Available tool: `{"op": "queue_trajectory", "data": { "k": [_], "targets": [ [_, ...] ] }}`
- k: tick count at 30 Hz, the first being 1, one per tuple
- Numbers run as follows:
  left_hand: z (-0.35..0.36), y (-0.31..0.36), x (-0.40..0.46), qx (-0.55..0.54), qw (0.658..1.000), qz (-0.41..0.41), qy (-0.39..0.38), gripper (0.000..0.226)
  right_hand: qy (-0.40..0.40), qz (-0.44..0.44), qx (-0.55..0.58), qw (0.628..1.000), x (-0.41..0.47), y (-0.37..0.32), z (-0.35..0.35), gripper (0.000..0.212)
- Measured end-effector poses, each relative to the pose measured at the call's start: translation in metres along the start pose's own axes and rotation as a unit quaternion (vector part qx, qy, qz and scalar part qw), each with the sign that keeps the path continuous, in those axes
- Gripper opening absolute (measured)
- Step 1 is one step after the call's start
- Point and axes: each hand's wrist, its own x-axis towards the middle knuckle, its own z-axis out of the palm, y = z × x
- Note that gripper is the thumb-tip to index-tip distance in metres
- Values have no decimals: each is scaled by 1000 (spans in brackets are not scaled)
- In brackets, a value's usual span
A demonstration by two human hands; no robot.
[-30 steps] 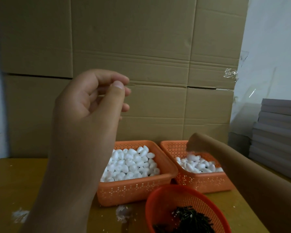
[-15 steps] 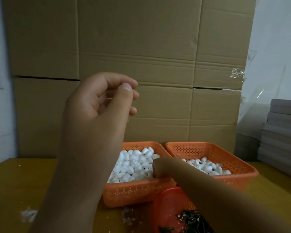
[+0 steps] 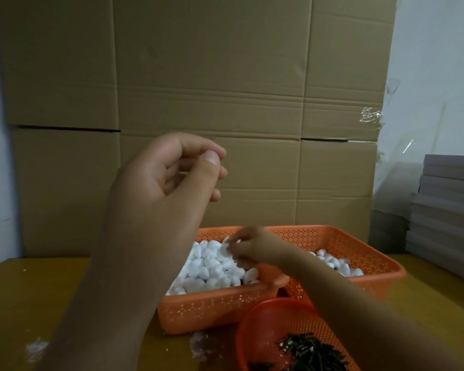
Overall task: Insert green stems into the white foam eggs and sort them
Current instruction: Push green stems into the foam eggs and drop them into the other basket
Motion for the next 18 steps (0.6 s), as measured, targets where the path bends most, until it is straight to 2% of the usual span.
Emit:
{"op": "queue_trajectory", "data": {
  "k": [2,4,7,9,11,15,18],
  "targets": [
    [2,-5,-2,51,998,-9,-27,11,-1,-51,211,976,-25,-11,-14,26],
    [6,-14,-3,136,988,-22,-68,7,-48,-95,374,921,-51,-19,-22,33],
    [16,-23,-7,190,969,-74,-139,20,-82,-139,509,845,-89,-26,-25,30],
    [23,-25,-10,189,960,-101,-179,26,-84,-169,539,821,-109,-27,-22,29],
    [30,-25,-13,159,959,-109,-207,28,-84,-193,540,815,-120,-27,-19,33],
    [43,-24,-16,115,969,-76,-205,33,-73,-216,521,823,-126,-32,-15,45],
    [48,-24,-18,96,978,-50,-181,29,-21,-227,477,849,-130,-37,-15,42]
  ]
}}
